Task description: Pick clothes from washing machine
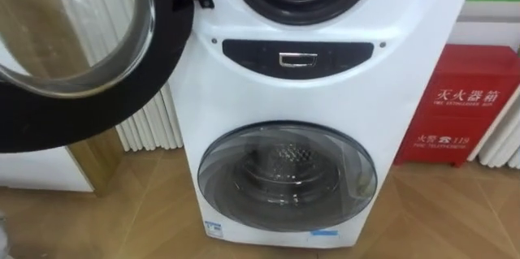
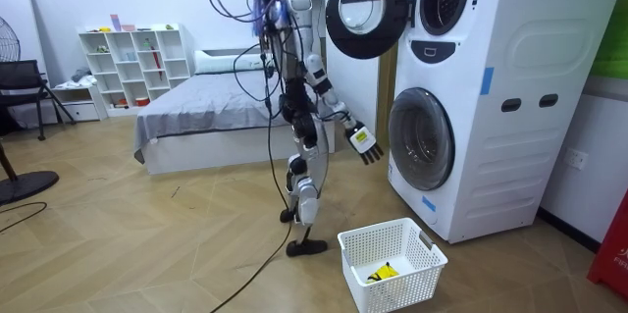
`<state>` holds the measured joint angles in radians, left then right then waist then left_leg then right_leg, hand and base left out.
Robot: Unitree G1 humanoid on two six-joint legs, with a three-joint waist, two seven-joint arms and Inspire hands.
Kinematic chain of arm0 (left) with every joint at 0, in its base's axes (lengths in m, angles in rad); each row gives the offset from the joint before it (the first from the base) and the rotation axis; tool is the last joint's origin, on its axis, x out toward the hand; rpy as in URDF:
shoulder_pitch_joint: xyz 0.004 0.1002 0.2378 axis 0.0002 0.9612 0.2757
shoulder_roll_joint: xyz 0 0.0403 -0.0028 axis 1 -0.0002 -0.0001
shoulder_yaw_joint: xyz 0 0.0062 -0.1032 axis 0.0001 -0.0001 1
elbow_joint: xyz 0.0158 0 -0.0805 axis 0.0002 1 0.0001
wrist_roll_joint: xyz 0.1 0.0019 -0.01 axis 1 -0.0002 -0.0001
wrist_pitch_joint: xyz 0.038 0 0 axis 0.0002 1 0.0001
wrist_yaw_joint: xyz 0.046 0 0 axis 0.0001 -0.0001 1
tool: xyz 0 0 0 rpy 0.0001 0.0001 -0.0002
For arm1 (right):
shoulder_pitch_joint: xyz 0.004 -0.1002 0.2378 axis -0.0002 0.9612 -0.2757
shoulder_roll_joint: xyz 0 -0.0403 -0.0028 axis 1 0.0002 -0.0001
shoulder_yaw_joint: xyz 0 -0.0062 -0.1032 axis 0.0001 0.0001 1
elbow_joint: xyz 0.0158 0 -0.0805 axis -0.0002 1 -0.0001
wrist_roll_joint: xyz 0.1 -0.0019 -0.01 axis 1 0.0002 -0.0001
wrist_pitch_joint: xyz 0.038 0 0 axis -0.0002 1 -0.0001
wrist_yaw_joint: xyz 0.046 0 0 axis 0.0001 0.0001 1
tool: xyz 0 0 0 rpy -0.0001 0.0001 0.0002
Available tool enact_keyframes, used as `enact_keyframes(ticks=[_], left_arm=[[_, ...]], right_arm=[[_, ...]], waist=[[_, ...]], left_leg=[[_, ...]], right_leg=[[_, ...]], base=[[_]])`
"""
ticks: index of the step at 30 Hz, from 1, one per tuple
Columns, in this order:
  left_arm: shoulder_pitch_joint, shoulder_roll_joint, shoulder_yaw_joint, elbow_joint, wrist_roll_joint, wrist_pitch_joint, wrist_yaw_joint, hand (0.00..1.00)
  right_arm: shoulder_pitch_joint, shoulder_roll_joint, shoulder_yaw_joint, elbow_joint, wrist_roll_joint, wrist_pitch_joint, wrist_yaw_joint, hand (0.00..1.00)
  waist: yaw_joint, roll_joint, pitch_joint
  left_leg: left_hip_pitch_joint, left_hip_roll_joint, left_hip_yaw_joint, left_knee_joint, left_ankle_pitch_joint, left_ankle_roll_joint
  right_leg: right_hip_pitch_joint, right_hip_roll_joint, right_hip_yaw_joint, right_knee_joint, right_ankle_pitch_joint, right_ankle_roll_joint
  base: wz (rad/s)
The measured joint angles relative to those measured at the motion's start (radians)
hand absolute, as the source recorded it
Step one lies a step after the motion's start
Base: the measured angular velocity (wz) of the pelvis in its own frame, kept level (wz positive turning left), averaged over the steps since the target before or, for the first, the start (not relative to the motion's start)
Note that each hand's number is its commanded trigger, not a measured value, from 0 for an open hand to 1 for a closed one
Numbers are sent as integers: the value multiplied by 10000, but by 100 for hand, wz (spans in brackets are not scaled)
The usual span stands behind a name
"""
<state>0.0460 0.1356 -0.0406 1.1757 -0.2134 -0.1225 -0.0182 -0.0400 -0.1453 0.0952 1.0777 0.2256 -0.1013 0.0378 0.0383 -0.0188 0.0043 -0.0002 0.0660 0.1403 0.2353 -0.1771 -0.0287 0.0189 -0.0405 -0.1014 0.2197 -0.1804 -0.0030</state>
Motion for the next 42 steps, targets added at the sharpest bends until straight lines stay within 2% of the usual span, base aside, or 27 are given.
enact_keyframes(ticks=[1, 5, 10, 12, 16, 19, 20, 24, 26, 27, 29, 30, 32, 33, 34, 35, 36, 37, 38, 42], left_arm=[[-3, -26, -1, -6, -7, -9, -58, 0], [5, -59, 14, 1, -609, -97, -160, 0], [34, -79, 317, 54, -1142, -93, -148, 0], [91, -83, 411, 53, -1478, -91, -138, 0], [244, -40, 879, -2, -1813, -91, -121, 0], [223, 105, 1480, -263, -2589, -93, -94, 0], [121, 232, 1652, -422, -3131, -98, -84, 0], [-335, 658, 2557, -947, -4576, -92, 79, 0], [-618, 1277, 3331, -1582, -5511, -88, 166, 0], [-743, 1465, 3532, -1742, -5690, -87, 241, 0], [-1339, 2271, 4076, -1987, -6335, -119, 588, 0], [-1408, 2447, 4259, -2151, -6400, -108, 643, 0], [-1725, 3005, 4731, -3028, -6720, -116, 896, 0], [-1759, 3157, 4765, -3242, -6810, -110, 983, 0], [-1776, 3413, 4862, -3641, -6959, -105, 1138, 0], [-1846, 3603, 5009, -3964, -6994, -97, 1261, 0], [-1877, 3676, 5101, -4127, -6955, -68, 1341, 0], [-1811, 3905, 5070, -4246, -6778, 222, 1567, 0], [-1815, 3939, 5101, -4377, -6785, 382, 1728, 0], [-1817, 3939, 5089, -4975, -6763, 655, 2246, 0]], right_arm=[[-45, 2, -1, -66, -46, -181, -63, 0], [-229, 28, 2, -38, 51, -411, -248, 0], [-141, 35, -50, 5, -23, -403, -275, 0], [-117, 32, -110, 4, 24, -402, -307, 0], [-27, -38, -526, 5, 111, -415, -354, 0], [127, -74, -825, 5, 104, -432, -368, 0], [176, -105, -952, 8, 80, -502, -371, 0], [330, -139, -1737, -24, 18, -552, -360, 0], [703, -160, -2221, -174, -125, -608, -368, 0], [832, -163, -2365, -309, -200, -596, -381, 0], [1216, -269, -2592, -807, -393, -597, -489, 0], [1284, -264, -2653, -905, -433, -601, -498, 0], [1576, -264, -2728, -980, -428, -613, -493, 0], [1645, -277, -2739, -1012, -428, -594, -480, 0], [1850, -322, -2744, -1233, -428, -562, -498, 0], [2009, -415, -2743, -1453, -454, -514, -511, 0], [2067, -460, -2745, -1533, -492, -495, -515, 0], [2165, -489, -2759, -1679, -564, -482, -566, 0], [2280, -493, -2763, -1850, -747, -361, -606, 0], [2447, -534, -2763, -2345, -900, -105, -671, 0]], waist=[[-31, -4, -5], [-19, -50, 30], [-80, -87, 100], [-46, -59, 97], [-86, 107, -3], [-103, 234, 15], [-156, 286, 33], [-179, 517, 11], [-156, 604, -16], [-104, 621, -21], [-15, 754, -43], [-35, 783, -46], [-20, 826, -48], [21, 899, -32], [168, 981, -71], [234, 1109, -74], [244, 1168, -74], [241, 1252, -69], [249, 1276, -69], [334, 1215, -98]], left_leg=[[-63, 0, -99, 10, 14, -23], [-71, -4, -154, 21, 17, -37], [-90, -73, -461, 29, -9, -64], [-89, -75, -473, 21, -25, -72], [-57, -103, -537, -26, -26, -72], [127, -112, -612, -50, -26, -74], [144, -115, -621, -51, -29, -78], [205, -114, -577, -108, -29, -79], [304, -112, -522, -242, -27, -80], [304, -104, -471, -245, -27, -80], [325, -106, -343, -306, -28, -79], [342, -114, -337, -329, -28, -78], [426, -121, -260, -403, -28, -78], [466, -116, -195, -440, -28, -78], [521, -105, -19, -468, -30, -77], [529, -109, 23, -479, -32, -76], [521, -111, 33, -494, -32, -75], [479, -111, 32, -504, -32, -75], [437, -105, 30, -504, -31, -75], [343, -103, -37, -497, -31, -75]], right_leg=[[1, 8, -84, -9, 3, -11], [63, 9, -148, -63, -18, -19], [361, 1, -394, -473, -30, 15], [365, 7, -386, -489, -27, 19], [417, -5, -394, -496, -6, 18], [639, -9, -466, -543, -7, 17], [695, -10, -506, -609, -8, 16], [711, -3, -374, -649, -3, 14], [700, 12, -284, -630, -4, 15], [674, 16, -237, -629, -4, 15], [621, 14, -131, -632, 19, 51], [616, 11, -110, -631, 22, 57], [618, 7, 25, -630, 24, 60], [618, 14, 88, -629, 25, 61], [566, 20, 202, -611, 32, 72], [506, 11, 284, -533, 42, 79], [499, 9, 301, -480, 42, 80], [454, 11, 314, -495, 42, 82], [356, 15, 292, -490, 42, 81], [309, 14, 195, -510, 40, 80]], base=[[15], [7], [18], [3], [0], [2], [8], [-4], [-10], [-17], [-18], [-14], [-12], [-27], [-36], [-33], [-17], [0], [0], [7]])
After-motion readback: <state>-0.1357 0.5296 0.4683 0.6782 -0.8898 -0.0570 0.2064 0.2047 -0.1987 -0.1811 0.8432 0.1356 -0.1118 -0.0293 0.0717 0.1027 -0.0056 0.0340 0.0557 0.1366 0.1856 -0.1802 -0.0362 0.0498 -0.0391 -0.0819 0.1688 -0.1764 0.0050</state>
